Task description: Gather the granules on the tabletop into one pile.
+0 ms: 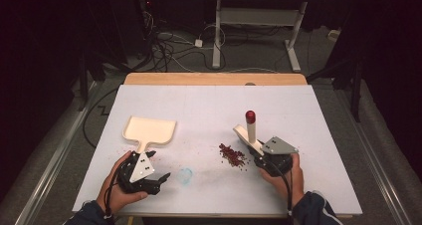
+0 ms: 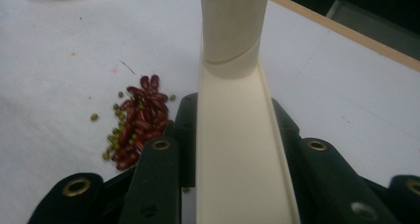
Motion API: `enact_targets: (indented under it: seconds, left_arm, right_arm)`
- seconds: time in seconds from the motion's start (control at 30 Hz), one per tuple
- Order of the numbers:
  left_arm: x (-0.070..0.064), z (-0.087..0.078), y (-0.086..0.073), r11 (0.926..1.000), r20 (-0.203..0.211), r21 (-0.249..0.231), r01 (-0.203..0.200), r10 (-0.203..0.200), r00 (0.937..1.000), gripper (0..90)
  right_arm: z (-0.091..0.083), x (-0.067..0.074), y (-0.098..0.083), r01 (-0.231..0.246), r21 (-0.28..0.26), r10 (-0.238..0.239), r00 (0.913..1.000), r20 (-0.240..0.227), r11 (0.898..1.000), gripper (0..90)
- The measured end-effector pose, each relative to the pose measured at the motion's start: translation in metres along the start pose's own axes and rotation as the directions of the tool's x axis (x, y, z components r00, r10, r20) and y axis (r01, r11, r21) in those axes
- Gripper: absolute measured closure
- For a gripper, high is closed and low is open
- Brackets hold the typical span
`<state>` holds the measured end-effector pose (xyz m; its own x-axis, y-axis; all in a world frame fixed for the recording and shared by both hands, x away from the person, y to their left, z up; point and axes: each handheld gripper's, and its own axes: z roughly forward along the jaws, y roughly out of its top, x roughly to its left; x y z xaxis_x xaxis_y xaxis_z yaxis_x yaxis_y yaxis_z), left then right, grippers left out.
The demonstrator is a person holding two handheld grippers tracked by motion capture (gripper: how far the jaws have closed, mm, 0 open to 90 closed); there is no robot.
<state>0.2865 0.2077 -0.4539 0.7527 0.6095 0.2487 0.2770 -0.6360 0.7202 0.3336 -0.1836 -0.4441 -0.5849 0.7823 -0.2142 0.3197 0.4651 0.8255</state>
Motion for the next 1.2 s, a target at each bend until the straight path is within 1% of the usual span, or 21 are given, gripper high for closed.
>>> enact_targets:
  seconds: [0.03,0.07,0.13,0.17,0.23,0.3,0.4,0.53,0.63,0.7,0.73,0.77,0.83,0.9,0.93,1.0,1.03,1.07,1.1,1.13,1.2]
  left_arm:
    - [0.0,0.0,0.0,1.0,0.0,0.0,-0.002,0.002,1.0,18.0]
    - [-0.001,0.0,0.001,1.0,0.001,-0.001,-0.003,0.003,1.0,18.0]
    - [-0.001,0.0,0.001,1.0,0.002,-0.004,-0.005,0.005,1.0,18.0]
    - [-0.001,0.0,0.001,1.0,0.002,-0.004,-0.005,0.005,1.0,18.0]
    - [-0.002,0.0,0.001,1.0,0.004,0.0,-0.01,0.01,0.9999,18.0]
    - [-0.002,0.0,0.001,0.9999,0.007,0.003,-0.016,0.016,0.9999,18.0]
    - [-0.002,0.001,0.001,0.9999,0.009,0.0,-0.017,0.017,0.9998,18.0]
    - [-0.002,0.0,0.001,0.9998,0.003,0.003,-0.018,0.018,0.9998,18.0]
    - [-0.002,-0.002,0.001,0.9999,0.001,-0.004,-0.015,0.015,0.9999,18.0]
    - [-0.002,-0.002,0.0,0.9999,-0.001,-0.002,-0.013,0.013,0.9999,18.0]
    - [-0.002,-0.002,0.0,0.9999,-0.001,-0.002,-0.013,0.013,0.9999,18.0]
    - [-0.002,-0.002,0.0,0.9999,-0.003,-0.002,-0.011,0.011,0.9999,18.0]
    - [-0.001,-0.003,0.001,0.9999,-0.004,-0.003,-0.012,0.012,0.9999,18.0]
    - [-0.001,-0.003,0.001,0.9999,-0.006,-0.003,-0.01,0.01,0.9999,18.0]
    - [-0.001,-0.003,0.001,1.0,-0.008,-0.001,-0.009,0.009,0.9999,18.0]
    - [0.0,-0.003,0.0,1.0,-0.01,-0.002,-0.007,0.007,0.9999,18.0]
    - [0.001,-0.004,0.0,1.0,-0.012,-0.005,-0.003,0.003,0.9999,18.0]
    - [0.001,-0.005,0.0,1.0,-0.014,-0.009,0.001,-0.002,0.9999,18.0]
    - [0.002,-0.005,0.0,0.9999,-0.015,-0.013,0.004,-0.004,0.9999,18.0]
    - [0.002,-0.006,0.0,0.9998,-0.015,-0.016,0.006,-0.007,0.9999,18.0]
    - [0.003,-0.006,0.0,0.9998,-0.018,-0.018,0.008,-0.008,0.9998,18.0]
  right_arm:
    - [0.003,0.005,0.002,-0.024,-0.002,0.024,0.9997,-0.004,1.0,67.4]
    - [0.006,0.01,0.005,-0.033,0.0,0.033,0.9994,-0.007,0.999,67.4]
    - [0.012,0.02,0.009,-0.025,0.0,0.025,0.9995,0.019,1.0,67.4]
    - [0.015,0.023,0.011,-0.026,-0.003,0.026,0.9995,0.019,1.0,67.4]
    - [0.019,0.029,0.016,-0.044,-0.016,0.045,0.9985,0.031,0.999,67.5]
    - [0.022,0.031,0.019,-0.064,-0.029,0.065,0.9975,0.027,0.998,67.4]
    - [0.024,0.033,0.023,-0.045,-0.036,0.047,0.9982,0.037,0.998,67.4]
    - [0.017,0.024,0.025,-0.045,-0.062,0.049,0.9973,0.054,0.997,67.4]
    - [0.004,0.014,0.026,-0.042,-0.119,0.043,0.999,0.012,0.992,67.4]
    - [-0.007,0.006,0.026,-0.026,-0.162,0.016,0.9981,-0.06,0.986,67.4]
    - [-0.012,0.004,0.026,-0.01,-0.17,-0.004,0.9967,-0.081,0.985,67.3]
    - [-0.017,0.002,0.025,0.0,-0.183,-0.024,0.9914,-0.129,0.983,67.3]
    - [-0.025,0.0,0.022,0.011,-0.192,-0.052,0.977,-0.207,0.981,67.3]
    - [-0.032,0.0,0.019,0.025,-0.213,-0.091,0.948,-0.305,0.977,67.3]
    - [-0.034,0.002,0.018,0.038,-0.219,-0.113,0.9343,-0.338,0.975,67.3]
    - [-0.038,0.005,0.014,0.07,-0.233,-0.166,0.8914,-0.422,0.97,67.3]
    - [-0.038,0.006,0.012,0.086,-0.227,-0.184,0.8713,-0.455,0.97,67.3]
    - [-0.038,0.007,0.009,0.098,-0.222,-0.198,0.8464,-0.494,0.97,67.3]
    - [-0.037,0.007,0.006,0.109,-0.221,-0.211,0.8284,-0.519,0.969,67.3]
    - [-0.035,0.007,0.003,0.115,-0.211,-0.213,0.818,-0.534,0.971,67.2]
    - [-0.028,0.006,-0.002,0.12,-0.199,-0.215,0.7874,-0.578,0.973,67.3]
